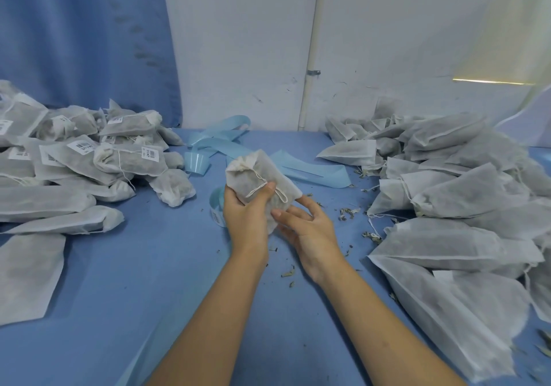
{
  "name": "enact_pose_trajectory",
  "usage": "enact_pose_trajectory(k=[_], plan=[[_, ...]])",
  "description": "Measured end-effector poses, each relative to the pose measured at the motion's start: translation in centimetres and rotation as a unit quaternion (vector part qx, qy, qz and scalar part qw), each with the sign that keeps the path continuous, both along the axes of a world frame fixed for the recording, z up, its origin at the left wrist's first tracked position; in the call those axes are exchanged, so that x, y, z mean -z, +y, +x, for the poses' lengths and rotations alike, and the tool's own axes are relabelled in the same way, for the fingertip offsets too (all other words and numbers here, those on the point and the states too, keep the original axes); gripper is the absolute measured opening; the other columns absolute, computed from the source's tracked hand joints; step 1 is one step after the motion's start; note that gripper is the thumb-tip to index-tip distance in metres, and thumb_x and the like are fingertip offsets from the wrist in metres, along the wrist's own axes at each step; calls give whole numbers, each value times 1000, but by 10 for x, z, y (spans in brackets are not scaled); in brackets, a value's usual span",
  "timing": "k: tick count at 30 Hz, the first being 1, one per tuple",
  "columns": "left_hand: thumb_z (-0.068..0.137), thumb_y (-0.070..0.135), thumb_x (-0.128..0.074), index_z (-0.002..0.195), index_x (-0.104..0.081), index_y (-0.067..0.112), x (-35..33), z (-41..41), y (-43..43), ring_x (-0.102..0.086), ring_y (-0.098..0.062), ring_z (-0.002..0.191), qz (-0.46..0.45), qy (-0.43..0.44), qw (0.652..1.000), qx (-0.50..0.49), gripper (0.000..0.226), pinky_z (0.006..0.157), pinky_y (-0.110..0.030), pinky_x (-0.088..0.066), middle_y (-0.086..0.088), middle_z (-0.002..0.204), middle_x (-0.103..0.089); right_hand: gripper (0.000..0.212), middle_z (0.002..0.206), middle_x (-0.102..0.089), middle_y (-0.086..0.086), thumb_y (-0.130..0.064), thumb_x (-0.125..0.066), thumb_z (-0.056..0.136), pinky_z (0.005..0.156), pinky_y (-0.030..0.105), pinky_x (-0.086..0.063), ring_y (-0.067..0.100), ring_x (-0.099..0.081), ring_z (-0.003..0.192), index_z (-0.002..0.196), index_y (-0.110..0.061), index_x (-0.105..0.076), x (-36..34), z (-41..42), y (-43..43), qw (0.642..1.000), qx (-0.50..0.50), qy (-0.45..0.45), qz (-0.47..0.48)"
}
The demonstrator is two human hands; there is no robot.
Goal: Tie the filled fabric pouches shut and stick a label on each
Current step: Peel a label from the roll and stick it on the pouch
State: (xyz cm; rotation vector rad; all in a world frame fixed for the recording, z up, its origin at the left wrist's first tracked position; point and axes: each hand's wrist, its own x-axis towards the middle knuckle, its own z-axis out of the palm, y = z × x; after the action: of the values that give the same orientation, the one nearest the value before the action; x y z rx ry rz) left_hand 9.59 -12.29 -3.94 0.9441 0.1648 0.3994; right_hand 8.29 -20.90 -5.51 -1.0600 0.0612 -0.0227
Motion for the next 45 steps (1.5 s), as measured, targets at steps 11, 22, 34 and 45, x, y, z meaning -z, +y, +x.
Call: enact_pose_trajectory(k=[11, 22, 34, 45], plan=[[84, 8, -55, 113, -63, 5, 14, -9, 5, -54, -16, 104, 392, 37, 911, -121, 30, 82, -23, -40, 0, 120, -57, 27, 95, -66, 15, 11, -40, 91, 65, 25, -54, 17, -61, 69, 109, 0, -58, 9, 4, -3, 998, 48, 0, -42], [66, 12, -51, 62, -53, 25, 10, -17, 8, -47, 1, 58, 311, -35, 950, 24, 14, 56, -17, -37, 11, 64, -50, 16, 91, -68, 12, 3, -53, 92, 76, 31, -54, 22, -64, 81, 104, -2, -62, 8, 7, -6, 998, 56, 15, -38], [60, 11, -49, 58, -45, 15, 14, -13, 12, -38, -5, 52, 270, -48, 961, 48, 6, 51, -19, -34, 13, 52, -41, 11, 93, -70, 10, 1, -55, 93, 81, 28, -57, 16, -66, 84, 99, -1, -64, 7, 13, -17, 985, 42, 47, 160], [65, 0, -51, 56, -42, 12, 17, -12, 18, -38, -10, 55, 235, -33, 968, 83, 18, 48, -14, -33, 6, 55, -40, 26, 108, -61, -9, -11, -65, 90, 81, 11, -47, -7, -59, 92, 112, -20, -57, 16, 15, -25, 953, 222, -41, -204]])
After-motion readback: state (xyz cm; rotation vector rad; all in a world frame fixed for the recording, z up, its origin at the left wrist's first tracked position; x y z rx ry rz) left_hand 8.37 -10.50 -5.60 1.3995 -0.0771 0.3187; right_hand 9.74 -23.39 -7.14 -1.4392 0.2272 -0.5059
